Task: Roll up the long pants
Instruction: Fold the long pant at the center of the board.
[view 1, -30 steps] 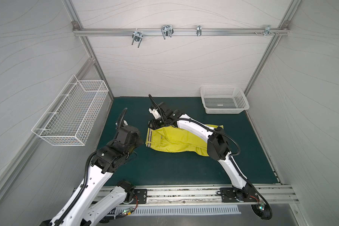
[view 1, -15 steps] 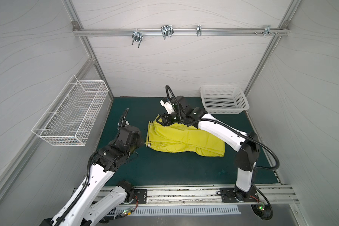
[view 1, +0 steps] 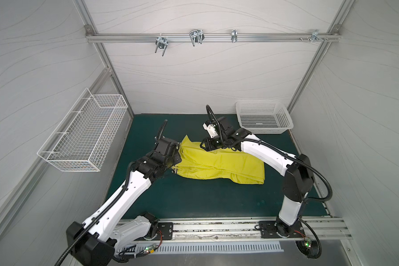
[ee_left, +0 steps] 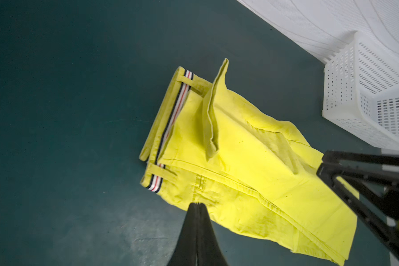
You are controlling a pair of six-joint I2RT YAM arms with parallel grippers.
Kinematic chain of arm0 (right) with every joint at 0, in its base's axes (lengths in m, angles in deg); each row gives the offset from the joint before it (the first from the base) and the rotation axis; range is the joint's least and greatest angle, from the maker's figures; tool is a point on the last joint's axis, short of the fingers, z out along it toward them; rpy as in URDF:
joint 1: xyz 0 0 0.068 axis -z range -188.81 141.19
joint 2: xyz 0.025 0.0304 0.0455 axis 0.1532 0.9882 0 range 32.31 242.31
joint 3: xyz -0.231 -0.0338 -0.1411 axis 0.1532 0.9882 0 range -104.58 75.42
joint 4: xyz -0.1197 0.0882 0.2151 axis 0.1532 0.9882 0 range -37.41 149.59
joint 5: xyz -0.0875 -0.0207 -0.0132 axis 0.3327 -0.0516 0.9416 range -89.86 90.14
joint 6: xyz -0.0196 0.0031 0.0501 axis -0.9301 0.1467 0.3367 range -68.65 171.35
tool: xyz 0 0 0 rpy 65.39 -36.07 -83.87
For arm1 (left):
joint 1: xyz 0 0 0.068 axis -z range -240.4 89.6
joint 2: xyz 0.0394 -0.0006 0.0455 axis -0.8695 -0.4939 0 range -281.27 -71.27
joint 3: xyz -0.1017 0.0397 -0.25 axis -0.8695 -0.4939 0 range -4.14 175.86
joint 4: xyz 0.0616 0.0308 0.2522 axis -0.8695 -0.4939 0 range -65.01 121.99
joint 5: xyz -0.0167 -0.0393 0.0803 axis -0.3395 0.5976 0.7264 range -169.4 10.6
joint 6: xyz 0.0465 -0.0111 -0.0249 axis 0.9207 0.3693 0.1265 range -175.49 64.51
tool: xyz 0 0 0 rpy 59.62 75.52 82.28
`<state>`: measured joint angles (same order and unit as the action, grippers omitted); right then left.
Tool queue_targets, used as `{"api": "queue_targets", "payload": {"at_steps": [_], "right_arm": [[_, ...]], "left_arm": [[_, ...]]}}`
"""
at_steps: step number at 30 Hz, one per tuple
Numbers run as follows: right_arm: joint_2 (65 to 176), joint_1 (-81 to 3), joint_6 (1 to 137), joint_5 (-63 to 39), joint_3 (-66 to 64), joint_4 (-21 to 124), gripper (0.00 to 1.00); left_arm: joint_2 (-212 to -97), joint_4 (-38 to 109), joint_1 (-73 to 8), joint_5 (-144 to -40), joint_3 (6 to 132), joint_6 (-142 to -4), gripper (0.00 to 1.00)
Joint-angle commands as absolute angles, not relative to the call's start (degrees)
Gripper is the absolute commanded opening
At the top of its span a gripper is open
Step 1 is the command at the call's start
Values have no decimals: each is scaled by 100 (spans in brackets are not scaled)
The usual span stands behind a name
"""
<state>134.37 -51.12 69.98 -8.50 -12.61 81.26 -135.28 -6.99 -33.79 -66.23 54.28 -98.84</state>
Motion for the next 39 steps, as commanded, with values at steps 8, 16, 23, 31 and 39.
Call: {"api": "queue_targets", "payload": {"at_steps": [8,16,23,31,39], "right_arm": [[11350,-3778,7468,-249,1355,8136,0],[12086,-3622,7751,-674,2340,7512,0],[11985,-3500,7782,-984,2320,7750,0],[11082,-3432,7525,-504,1342,8268,0],[12403,-3207,7457,-950,1145,8053,0]], "left_arm": [[-15601,1246,-3102,-7404,5758,-10264,0],[-16633,1834,-3036,-7476,5142,-10725,0],[-16208,1757,-3131,-7600,4749,-10667,0],[-15758,1193,-3012,-7597,6077,-10302,0],[-17117,1490,-3113,-7846,6578,-10471,0]]}}
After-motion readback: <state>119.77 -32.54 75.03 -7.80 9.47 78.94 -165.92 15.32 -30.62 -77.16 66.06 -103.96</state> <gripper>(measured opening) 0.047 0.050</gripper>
